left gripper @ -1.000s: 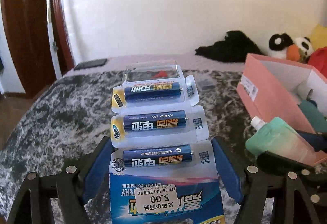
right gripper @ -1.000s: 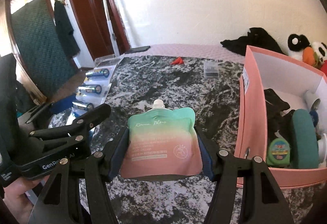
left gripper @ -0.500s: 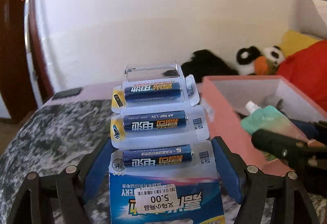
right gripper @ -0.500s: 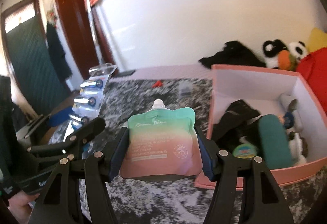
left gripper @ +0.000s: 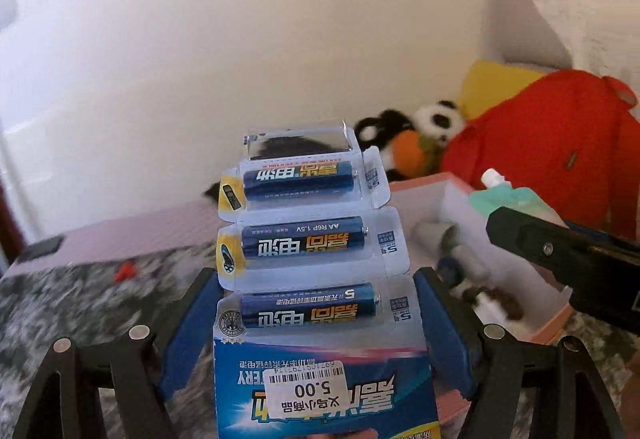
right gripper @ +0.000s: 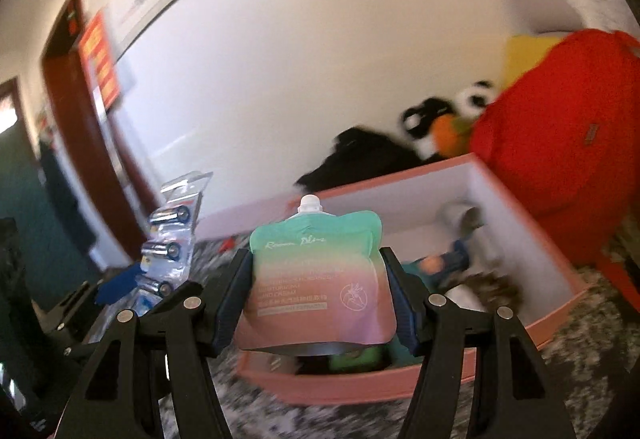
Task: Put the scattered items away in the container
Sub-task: 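Carry the battery pack and pastel pouch into the pink box and release both, then grasp the red cone with the left gripper while the right grasps the clear bag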
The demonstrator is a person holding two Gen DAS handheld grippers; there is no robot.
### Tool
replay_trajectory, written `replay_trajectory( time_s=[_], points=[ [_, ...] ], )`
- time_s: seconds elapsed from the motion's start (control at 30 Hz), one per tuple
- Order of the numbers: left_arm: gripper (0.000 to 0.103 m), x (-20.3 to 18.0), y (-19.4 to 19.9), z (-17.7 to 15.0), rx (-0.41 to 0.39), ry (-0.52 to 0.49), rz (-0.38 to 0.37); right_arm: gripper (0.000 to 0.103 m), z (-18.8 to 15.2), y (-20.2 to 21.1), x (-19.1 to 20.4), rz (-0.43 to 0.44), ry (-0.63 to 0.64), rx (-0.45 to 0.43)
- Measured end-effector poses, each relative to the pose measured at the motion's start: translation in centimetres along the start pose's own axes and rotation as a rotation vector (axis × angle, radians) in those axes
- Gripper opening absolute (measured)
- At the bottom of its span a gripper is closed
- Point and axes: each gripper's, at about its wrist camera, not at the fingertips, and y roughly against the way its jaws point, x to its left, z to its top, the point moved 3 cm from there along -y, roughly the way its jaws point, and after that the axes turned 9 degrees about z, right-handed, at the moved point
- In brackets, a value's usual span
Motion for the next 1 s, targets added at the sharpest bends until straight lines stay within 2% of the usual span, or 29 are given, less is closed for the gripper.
replay_trajectory(
  time_s=[0.07, 0.13, 0.23, 0.27, 0.3, 0.37, 0.47, 0.6, 0.7, 0.83, 1.0],
  points=[
    [0.081, -1.7, -0.9, 0.9, -0.005, -0.013, -0.028, 0.066, 0.8, -0.1, -2.1, -0.025, -0.037, -0.021],
    [0.082, -3.1, -2.6, 1.2, 0.024, -0.026, -0.069, 0.067, 1.2, -0.7, -4.2, -0.041, -0.072, -0.028],
    [0.088, -4.3, -5.4, 0.9, 0.109, -0.042, -0.132, 0.081, 0.8, -2.5, -7.1, -0.091, -0.14, -0.013],
    [0.096, -4.3, -5.8, 0.8, 0.122, -0.039, -0.135, 0.092, 0.7, -2.7, -7.8, -0.091, -0.173, -0.013],
    [0.098, -4.0, -5.7, 0.8, 0.114, -0.038, -0.122, 0.097, 0.6, -2.9, -8.5, -0.086, -0.207, -0.015],
    [0.1, -2.5, -5.2, 1.0, 0.095, -0.026, -0.096, 0.097, 0.5, -3.0, -9.5, -0.06, -0.267, -0.019],
    [0.1, 0.4, -4.1, 1.4, 0.07, 0.003, -0.056, 0.097, 0.7, -2.8, -9.7, -0.035, -0.29, -0.035],
    [0.101, 6.3, -3.4, -0.7, 0.116, 0.026, 0.024, 0.098, 0.5, -2.7, -8.7, -0.033, -0.279, -0.041],
    [0.101, 10.7, -3.0, -2.4, 0.152, 0.041, 0.087, 0.098, 0.3, -2.9, -6.9, -0.013, -0.255, -0.038],
    [0.101, 18.7, -2.8, -7.5, 0.239, 0.083, 0.205, 0.098, -0.6, -3.6, -1.9, 0.044, -0.179, -0.013],
    [0.101, 25.5, -3.3, -11.6, 0.284, 0.129, 0.266, 0.1, -3.7, -7.6, 9.3, 0.168, 0.045, 0.088]
  ],
)
